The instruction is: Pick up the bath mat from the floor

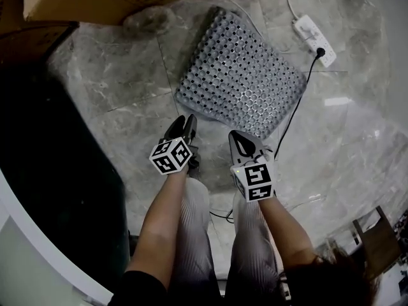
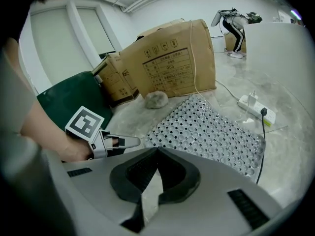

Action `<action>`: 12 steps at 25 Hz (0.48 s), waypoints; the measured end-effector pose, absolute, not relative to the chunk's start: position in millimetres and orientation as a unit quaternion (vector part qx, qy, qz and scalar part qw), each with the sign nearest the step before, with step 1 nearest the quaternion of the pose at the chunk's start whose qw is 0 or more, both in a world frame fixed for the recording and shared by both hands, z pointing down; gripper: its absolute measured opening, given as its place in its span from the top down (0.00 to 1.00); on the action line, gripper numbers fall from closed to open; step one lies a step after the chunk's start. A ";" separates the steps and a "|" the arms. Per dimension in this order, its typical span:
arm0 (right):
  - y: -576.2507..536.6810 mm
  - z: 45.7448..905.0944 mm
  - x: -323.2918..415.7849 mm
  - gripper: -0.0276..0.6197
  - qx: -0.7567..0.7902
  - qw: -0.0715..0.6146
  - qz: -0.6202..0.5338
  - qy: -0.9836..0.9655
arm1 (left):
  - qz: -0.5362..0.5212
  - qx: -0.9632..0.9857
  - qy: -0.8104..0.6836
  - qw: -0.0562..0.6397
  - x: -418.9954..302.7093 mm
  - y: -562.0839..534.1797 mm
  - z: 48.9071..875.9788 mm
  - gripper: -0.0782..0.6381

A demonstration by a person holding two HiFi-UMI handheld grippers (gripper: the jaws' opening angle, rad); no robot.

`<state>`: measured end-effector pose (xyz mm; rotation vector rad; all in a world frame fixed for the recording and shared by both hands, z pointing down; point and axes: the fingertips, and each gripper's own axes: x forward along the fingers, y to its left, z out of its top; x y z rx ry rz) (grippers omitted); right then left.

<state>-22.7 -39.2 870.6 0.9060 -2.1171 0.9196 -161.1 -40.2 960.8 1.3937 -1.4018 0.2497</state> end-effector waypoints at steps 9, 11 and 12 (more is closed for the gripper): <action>-34.7 921.5 -26.8 0.96 0.342 0.326 0.353 -0.807 | 0.112 0.604 -0.580 0.535 -162.5 -49.8 1003.1 0.63; -36.4 929.7 -24.8 0.96 0.339 0.329 0.349 -0.809 | 0.097 0.604 -0.584 0.534 -162.5 -53.8 1008.2 0.63; -37.2 933.7 -23.1 0.96 0.338 0.333 0.346 -0.810 | 0.089 0.604 -0.586 0.534 -161.8 -55.8 1010.5 0.63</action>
